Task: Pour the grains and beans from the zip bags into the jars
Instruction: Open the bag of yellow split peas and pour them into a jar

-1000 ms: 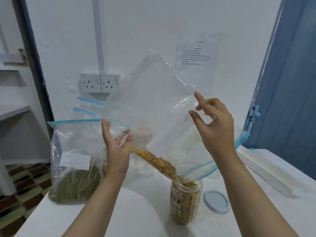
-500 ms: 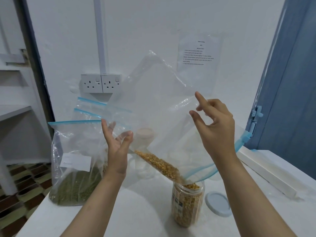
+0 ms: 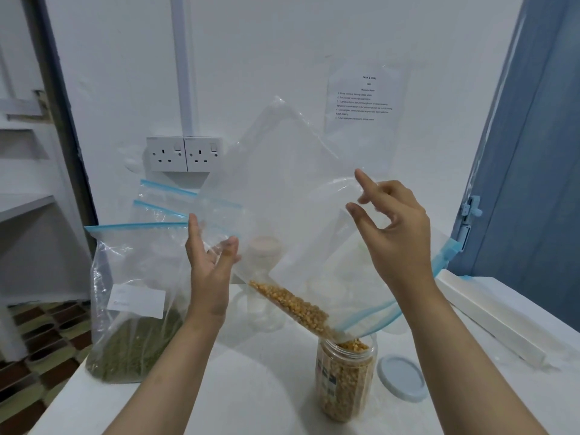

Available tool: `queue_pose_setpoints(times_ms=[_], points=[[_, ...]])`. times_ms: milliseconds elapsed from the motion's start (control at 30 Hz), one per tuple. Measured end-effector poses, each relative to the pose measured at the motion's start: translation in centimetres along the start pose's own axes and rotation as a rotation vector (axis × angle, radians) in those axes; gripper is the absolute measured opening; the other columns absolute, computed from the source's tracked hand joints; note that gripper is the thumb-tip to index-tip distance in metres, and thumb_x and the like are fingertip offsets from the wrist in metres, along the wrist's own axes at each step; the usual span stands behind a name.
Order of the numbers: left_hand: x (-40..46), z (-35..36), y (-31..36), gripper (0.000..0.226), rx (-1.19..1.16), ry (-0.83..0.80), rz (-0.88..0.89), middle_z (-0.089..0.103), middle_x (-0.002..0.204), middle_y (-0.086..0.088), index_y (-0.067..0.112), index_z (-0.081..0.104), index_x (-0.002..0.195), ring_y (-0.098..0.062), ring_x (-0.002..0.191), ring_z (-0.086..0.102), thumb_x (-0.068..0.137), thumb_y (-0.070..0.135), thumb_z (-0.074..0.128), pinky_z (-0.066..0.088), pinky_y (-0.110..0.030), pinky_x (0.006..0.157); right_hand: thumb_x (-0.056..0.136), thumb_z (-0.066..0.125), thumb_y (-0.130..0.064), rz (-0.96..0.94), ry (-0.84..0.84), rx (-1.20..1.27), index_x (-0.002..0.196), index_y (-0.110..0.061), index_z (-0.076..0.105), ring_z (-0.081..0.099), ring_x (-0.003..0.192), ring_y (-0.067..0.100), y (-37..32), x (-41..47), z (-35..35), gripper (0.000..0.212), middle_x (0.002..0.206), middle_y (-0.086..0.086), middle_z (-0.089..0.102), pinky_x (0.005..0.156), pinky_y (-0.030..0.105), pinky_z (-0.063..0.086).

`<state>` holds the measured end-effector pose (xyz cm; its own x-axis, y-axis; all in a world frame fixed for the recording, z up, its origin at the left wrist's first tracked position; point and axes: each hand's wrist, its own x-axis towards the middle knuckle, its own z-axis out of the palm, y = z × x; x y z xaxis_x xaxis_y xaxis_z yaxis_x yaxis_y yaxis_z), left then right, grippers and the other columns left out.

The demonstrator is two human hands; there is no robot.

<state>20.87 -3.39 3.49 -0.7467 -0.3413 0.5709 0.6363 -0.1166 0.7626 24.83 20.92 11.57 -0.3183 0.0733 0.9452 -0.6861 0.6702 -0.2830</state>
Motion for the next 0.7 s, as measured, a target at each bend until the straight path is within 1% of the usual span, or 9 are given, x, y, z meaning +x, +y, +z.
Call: queue_pose_setpoints(times_ms=[100,167,300,400,467,533,567,600,700], points=[[0.03,0.01,0.00,0.076,0.006,0.003,0.007,0.023,0.153,0.009,0.045,0.018,0.149,-0.011,0.112,0.061,0.090,0.037,0.067,0.055,-0.022,0.083,0.091,0.066,-0.024,0.005,0.005,0.011,0.134,-0.033,0.052,0.050,0.089,-0.003,-0.05,-0.08,0.08,0.046,0.093,-0.021,0.054,0.080,0.054,0.051],[0.09,0.05,0.17,0.074,0.006,0.010,-0.001,0.027,0.150,0.009,0.047,0.020,0.147,-0.010,0.110,0.062,0.089,0.038,0.066,0.056,-0.025,0.085,0.091,0.066,-0.024,-0.001,0.015,0.001,0.135,-0.031,0.052,0.050,0.089,-0.002,-0.11,-0.15,0.03,0.047,0.094,-0.019,0.054,0.080,0.054,0.051],[0.22,0.15,0.41,0.080,-0.031,0.034,-0.051,0.033,0.152,0.008,0.037,0.021,0.154,-0.004,0.102,0.064,0.086,0.037,0.062,0.052,-0.035,0.095,0.091,0.065,-0.024,0.004,0.009,-0.004,0.136,-0.032,0.051,0.051,0.089,0.003,-0.03,-0.31,-0.06,0.047,0.095,-0.016,0.055,0.082,0.055,0.051],[0.19,0.23,0.58,0.077,0.016,0.024,-0.054,0.030,0.153,0.015,0.037,0.023,0.154,-0.002,0.111,0.060,0.086,0.040,0.061,0.047,-0.040,0.106,0.091,0.066,-0.023,0.005,0.014,-0.007,0.136,-0.031,0.051,0.051,0.089,0.004,0.03,-0.46,-0.06,0.048,0.095,-0.014,0.056,0.080,0.055,0.051],[0.27,-0.03,0.37,0.072,0.046,0.015,-0.047,0.027,0.151,0.017,0.045,0.028,0.149,0.002,0.120,0.054,0.088,0.049,0.065,0.043,-0.043,0.111,0.091,0.065,-0.025,0.022,0.018,-0.005,0.135,-0.033,0.051,0.051,0.090,0.004,0.03,-0.49,-0.15,0.047,0.095,-0.016,0.056,0.081,0.056,0.050],[0.34,-0.39,0.18,0.071,0.075,0.009,-0.058,0.025,0.151,0.018,0.060,0.033,0.140,-0.007,0.135,0.044,0.078,0.068,0.067,0.036,-0.047,0.115,0.091,0.065,-0.026,0.024,0.010,0.001,0.135,-0.033,0.051,0.051,0.089,0.004,0.06,-0.53,-0.23,0.047,0.095,-0.015,0.056,0.081,0.056,0.050],[0.34,-0.48,0.09,0.073,0.080,0.004,-0.066,0.026,0.150,0.019,0.063,0.034,0.137,-0.011,0.138,0.041,0.073,0.074,0.066,0.034,-0.047,0.116,0.091,0.065,-0.026,0.024,0.005,0.002,0.136,-0.033,0.051,0.050,0.089,0.004,0.04,-0.59,-0.24,0.047,0.095,-0.015,0.056,0.081,0.057,0.050],[0.32,-0.51,0.08,0.077,0.071,-0.001,-0.068,0.030,0.145,0.022,0.061,0.033,0.139,-0.011,0.137,0.043,0.071,0.074,0.066,0.034,-0.047,0.117,0.091,0.065,-0.027,0.024,0.004,0.002,0.136,-0.033,0.051,0.051,0.090,0.004,0.02,-0.65,-0.26,0.047,0.095,-0.015,0.056,0.081,0.057,0.049],[0.27,-0.30,0.38,0.081,0.046,-0.004,-0.058,0.034,0.132,0.032,0.046,0.030,0.149,-0.004,0.125,0.052,0.077,0.060,0.065,0.035,-0.045,0.116,0.092,0.062,-0.032,0.014,0.012,-0.003,0.136,-0.033,0.051,0.051,0.090,0.003,0.08,-0.72,-0.35,0.046,0.095,-0.018,0.055,0.081,0.056,0.050]])
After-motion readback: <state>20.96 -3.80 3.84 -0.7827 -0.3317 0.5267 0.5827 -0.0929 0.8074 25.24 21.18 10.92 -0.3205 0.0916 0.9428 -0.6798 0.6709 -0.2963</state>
